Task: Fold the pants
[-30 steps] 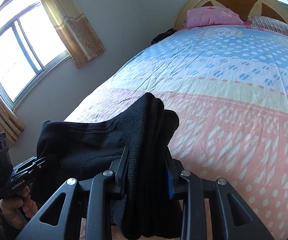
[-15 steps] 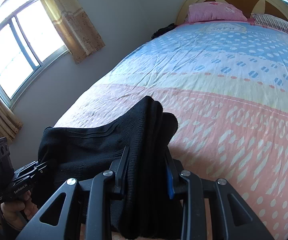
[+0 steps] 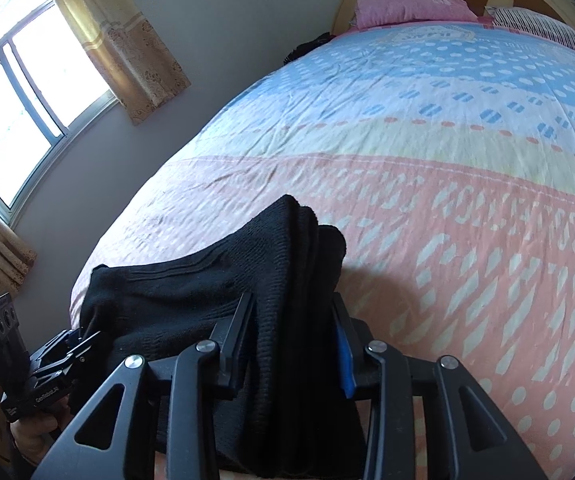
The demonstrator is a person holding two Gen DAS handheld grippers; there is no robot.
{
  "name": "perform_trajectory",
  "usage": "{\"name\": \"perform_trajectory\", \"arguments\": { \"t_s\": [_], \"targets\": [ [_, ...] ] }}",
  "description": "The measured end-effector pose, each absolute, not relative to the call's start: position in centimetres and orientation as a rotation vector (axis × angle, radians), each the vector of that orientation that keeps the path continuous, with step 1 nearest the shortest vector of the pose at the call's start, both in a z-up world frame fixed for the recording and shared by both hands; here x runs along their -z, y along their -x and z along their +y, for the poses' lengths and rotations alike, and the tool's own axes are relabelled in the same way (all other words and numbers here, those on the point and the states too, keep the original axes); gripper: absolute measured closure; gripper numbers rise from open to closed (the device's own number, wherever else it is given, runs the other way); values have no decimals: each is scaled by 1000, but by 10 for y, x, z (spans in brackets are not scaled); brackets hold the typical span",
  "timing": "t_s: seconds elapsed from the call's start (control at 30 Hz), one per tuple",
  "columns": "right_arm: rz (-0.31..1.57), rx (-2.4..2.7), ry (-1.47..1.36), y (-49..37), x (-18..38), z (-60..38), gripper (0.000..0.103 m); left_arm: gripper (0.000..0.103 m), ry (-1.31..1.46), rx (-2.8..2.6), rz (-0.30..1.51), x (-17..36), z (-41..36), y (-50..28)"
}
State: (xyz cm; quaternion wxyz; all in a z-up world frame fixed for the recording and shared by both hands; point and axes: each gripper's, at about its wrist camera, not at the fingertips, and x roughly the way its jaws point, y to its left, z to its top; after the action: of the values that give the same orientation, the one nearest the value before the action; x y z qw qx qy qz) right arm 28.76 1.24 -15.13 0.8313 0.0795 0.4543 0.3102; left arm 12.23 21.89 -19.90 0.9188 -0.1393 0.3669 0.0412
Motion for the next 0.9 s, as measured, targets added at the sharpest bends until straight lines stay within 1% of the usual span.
{"name": "perform_trajectory", "arguments": {
  "t_s": [0.03,0.07,0.13,0.2,0.23,0.27,0.3,0.33,0.37,0.4,0.5,0.63,0.77,0.9],
  "targets": [
    [964,-656,-174,-288,153,11,65,41,284,-104,755,201,220,-121],
    [963,-653,-178,-288,154,11,61,37,284,-113,751,202,220,-120],
    [963,-639,-182,-287,157,8,57,36,281,-112,752,206,220,-119],
    [967,-624,-185,-288,160,7,50,28,280,-130,749,208,221,-117],
    [969,-610,-180,-289,162,6,40,26,275,-140,746,209,221,-116],
    [973,-585,-162,-291,165,5,33,21,275,-148,746,210,222,-116],
    [972,-571,-156,-292,168,4,33,16,278,-157,745,212,223,-115],
    [969,-576,-168,-292,169,2,33,14,281,-163,742,214,225,-115],
    [964,-575,-174,-291,168,1,33,9,282,-168,740,217,227,-114],
    [961,-571,-171,-291,168,1,33,6,292,-174,740,220,229,-114],
    [950,-562,-154,-288,167,1,32,6,303,-173,734,219,231,-111],
    [951,-545,-167,-289,166,-5,30,2,307,-187,721,221,233,-103],
    [883,-472,-222,-282,148,-27,28,1,319,-195,700,222,238,-89],
    [841,-381,-290,-265,125,-58,28,1,321,-253,698,211,239,-79]
  ]
}}
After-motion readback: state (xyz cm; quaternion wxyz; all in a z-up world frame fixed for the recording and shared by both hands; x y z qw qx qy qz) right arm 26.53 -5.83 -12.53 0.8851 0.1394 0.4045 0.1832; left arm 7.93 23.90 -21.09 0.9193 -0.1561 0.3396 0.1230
